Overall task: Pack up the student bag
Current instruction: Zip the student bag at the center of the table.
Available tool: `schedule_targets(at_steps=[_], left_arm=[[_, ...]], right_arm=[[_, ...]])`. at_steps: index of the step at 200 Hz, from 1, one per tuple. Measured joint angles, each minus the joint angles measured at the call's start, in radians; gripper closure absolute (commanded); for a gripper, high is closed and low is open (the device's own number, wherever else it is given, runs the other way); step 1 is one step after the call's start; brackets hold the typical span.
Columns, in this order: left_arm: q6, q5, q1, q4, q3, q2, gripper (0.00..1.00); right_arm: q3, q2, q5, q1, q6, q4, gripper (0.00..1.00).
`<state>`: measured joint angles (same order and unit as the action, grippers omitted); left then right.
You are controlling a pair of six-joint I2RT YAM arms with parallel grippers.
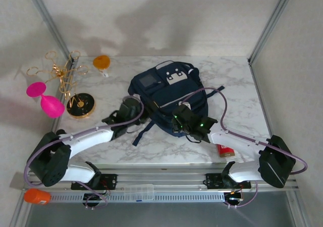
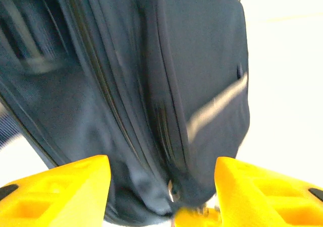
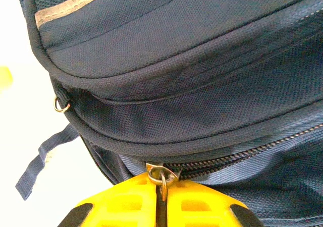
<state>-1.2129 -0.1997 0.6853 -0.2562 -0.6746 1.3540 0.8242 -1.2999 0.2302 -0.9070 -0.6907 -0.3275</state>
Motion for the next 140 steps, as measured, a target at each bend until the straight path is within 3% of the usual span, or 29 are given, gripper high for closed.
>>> schedule_targets(at_steps=[23,65,80,99,116,140], left_arm=[[-0.105,0.043,0.086,-0.049,-0.005,0.05,0.44],[-0.233,0.131,0.106,-0.085,-0.052,0.164,0.66],[-0.246,0.153,0.109,-0.08,-0.078,0.186,0.74],[-0.251,0.182,0.113,-0.034,-0.115,0.198,0.92],[-0.23,0.202,0.112,0.006,-0.132,0.197,1.0],[-0.18,0.204,0.091,0.065,-0.137,0.161,1.0]], right_arm=[[-0.002,0.0,0.0,0.0,0.0,0.004,0.98],[-0.019,0.0,0.0,0.0,0.013,0.028,0.98],[-0.026,0.0,0.002,0.0,0.02,0.037,0.99],[-0.027,-0.002,0.013,0.0,0.026,0.039,1.0],[-0.025,-0.008,0.023,0.0,0.034,0.039,1.0],[-0.023,-0.007,0.041,0.0,0.052,0.022,1.0]])
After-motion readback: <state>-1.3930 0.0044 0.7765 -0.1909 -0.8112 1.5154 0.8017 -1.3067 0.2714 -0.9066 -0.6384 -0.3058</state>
